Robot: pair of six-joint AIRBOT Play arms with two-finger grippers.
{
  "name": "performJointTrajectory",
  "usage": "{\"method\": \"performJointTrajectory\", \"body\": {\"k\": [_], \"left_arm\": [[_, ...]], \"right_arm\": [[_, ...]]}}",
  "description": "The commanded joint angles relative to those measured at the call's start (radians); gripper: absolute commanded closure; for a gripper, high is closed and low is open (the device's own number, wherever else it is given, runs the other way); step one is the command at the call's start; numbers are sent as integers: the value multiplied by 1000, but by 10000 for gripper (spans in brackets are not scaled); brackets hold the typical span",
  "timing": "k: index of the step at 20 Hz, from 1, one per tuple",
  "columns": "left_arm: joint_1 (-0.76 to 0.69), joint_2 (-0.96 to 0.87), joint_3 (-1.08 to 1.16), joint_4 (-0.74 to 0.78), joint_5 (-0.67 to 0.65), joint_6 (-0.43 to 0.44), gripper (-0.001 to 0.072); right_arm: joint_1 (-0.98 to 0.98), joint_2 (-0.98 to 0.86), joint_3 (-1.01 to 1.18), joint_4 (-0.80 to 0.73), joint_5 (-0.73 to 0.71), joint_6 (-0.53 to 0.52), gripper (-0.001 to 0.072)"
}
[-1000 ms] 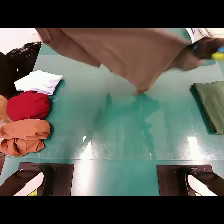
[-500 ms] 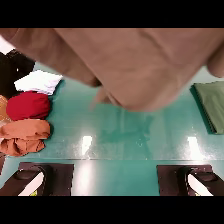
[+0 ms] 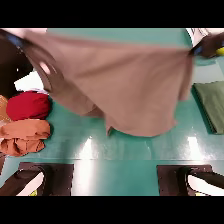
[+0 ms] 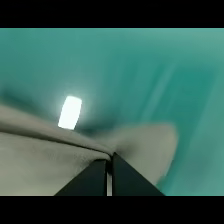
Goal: Fold the shirts.
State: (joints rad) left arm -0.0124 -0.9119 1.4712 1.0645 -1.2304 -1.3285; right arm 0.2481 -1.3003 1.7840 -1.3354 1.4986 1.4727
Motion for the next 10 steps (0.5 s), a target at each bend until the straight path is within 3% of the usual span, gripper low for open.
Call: {"method": "performJointTrajectory", "body": {"k": [1, 4, 10], "left_arm": [[0, -111, -332, 23, 118, 47, 681], [0, -257, -427, 22, 328, 79, 681], [0, -414, -365, 21, 650, 79, 681]], "right_arm": [[16, -179, -172, 0, -99, -18, 700], [16, -290, -215, 9, -219, -2, 700], [15, -380, -121, 8, -371, 13, 699]]}}
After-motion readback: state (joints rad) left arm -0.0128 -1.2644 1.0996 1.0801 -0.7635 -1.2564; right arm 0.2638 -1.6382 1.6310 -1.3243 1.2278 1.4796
